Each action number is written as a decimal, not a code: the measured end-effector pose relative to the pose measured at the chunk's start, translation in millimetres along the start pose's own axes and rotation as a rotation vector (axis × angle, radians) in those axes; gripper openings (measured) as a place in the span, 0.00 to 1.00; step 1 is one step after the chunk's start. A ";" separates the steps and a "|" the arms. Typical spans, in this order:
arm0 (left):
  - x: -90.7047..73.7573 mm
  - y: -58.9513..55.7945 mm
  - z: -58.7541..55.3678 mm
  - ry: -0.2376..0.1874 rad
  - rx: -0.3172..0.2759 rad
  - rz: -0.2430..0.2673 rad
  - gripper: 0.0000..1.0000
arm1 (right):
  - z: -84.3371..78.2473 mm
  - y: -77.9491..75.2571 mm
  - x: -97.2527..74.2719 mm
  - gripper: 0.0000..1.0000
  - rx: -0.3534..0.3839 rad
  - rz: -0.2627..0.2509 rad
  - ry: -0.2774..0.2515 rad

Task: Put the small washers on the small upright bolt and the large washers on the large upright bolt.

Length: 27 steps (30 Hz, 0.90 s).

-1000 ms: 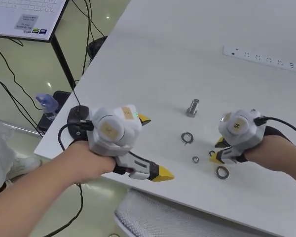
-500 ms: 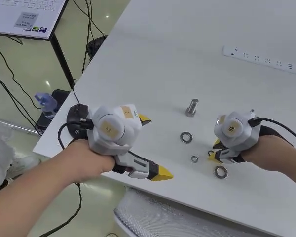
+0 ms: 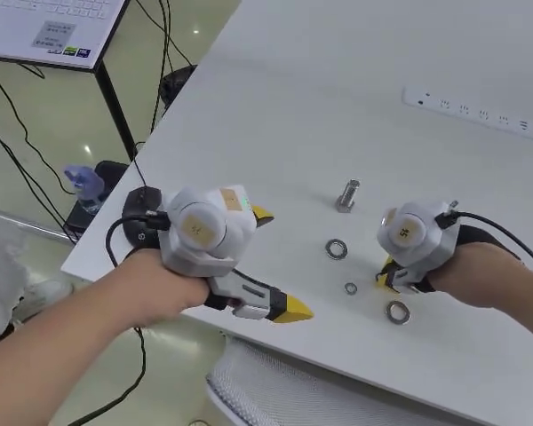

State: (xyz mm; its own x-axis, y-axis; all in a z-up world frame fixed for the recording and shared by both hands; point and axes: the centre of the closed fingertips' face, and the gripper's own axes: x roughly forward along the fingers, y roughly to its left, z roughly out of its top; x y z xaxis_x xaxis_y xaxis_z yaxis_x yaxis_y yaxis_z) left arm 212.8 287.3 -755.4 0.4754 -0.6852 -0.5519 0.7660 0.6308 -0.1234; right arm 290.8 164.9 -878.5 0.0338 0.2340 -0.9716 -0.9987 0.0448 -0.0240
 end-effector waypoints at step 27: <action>10.9 0.9 7.4 0.026 0.040 -0.006 0.89 | -34.5 -18.3 -33.8 0.12 0.152 0.002 -0.069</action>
State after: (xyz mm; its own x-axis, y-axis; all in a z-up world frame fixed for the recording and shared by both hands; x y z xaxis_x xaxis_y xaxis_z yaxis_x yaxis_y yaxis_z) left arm 221.9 277.6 -755.5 0.4596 -0.6790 -0.5724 0.7858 0.6113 -0.0942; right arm 306.6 122.7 -853.4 0.0401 0.3003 -0.9530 -0.9817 0.1895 0.0185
